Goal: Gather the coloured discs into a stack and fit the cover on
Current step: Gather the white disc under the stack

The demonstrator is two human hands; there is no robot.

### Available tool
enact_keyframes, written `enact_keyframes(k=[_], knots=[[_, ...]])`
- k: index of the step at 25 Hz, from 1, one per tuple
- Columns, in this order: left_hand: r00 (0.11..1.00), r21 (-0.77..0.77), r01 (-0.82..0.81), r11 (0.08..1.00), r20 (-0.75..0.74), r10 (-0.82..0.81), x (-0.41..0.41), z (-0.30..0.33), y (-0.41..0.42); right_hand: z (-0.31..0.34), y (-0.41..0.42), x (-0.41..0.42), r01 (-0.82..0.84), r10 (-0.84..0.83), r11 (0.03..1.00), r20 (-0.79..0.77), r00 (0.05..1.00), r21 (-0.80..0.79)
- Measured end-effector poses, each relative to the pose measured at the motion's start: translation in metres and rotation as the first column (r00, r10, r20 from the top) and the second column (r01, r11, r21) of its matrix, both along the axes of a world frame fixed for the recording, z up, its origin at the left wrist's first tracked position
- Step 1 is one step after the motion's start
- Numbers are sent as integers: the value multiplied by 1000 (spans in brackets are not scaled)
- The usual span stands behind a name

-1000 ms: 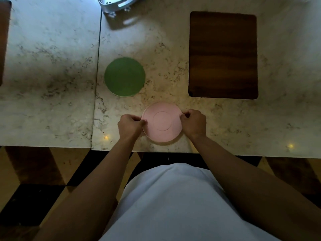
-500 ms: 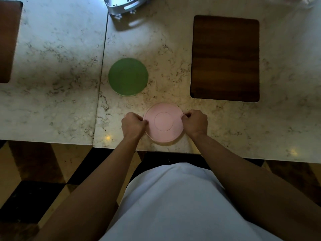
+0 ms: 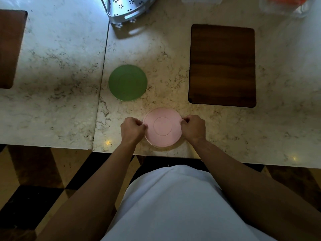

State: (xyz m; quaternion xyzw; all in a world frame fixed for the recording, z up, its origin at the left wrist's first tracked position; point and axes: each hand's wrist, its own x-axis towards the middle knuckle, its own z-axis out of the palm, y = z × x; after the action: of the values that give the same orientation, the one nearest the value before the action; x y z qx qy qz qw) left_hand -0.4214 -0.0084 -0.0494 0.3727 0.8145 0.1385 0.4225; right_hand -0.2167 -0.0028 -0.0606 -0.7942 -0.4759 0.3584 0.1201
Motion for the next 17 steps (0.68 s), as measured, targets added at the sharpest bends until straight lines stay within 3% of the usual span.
enact_keyframes(k=[11, 17], knots=[[998, 18, -47, 999, 51, 46, 1, -1, -8, -4, -3, 5, -29, 29, 999, -11, 1000, 22], [1000, 41, -23, 999, -12, 23, 3, -9, -14, -9, -6, 9, -37, 37, 999, -33, 999, 3]])
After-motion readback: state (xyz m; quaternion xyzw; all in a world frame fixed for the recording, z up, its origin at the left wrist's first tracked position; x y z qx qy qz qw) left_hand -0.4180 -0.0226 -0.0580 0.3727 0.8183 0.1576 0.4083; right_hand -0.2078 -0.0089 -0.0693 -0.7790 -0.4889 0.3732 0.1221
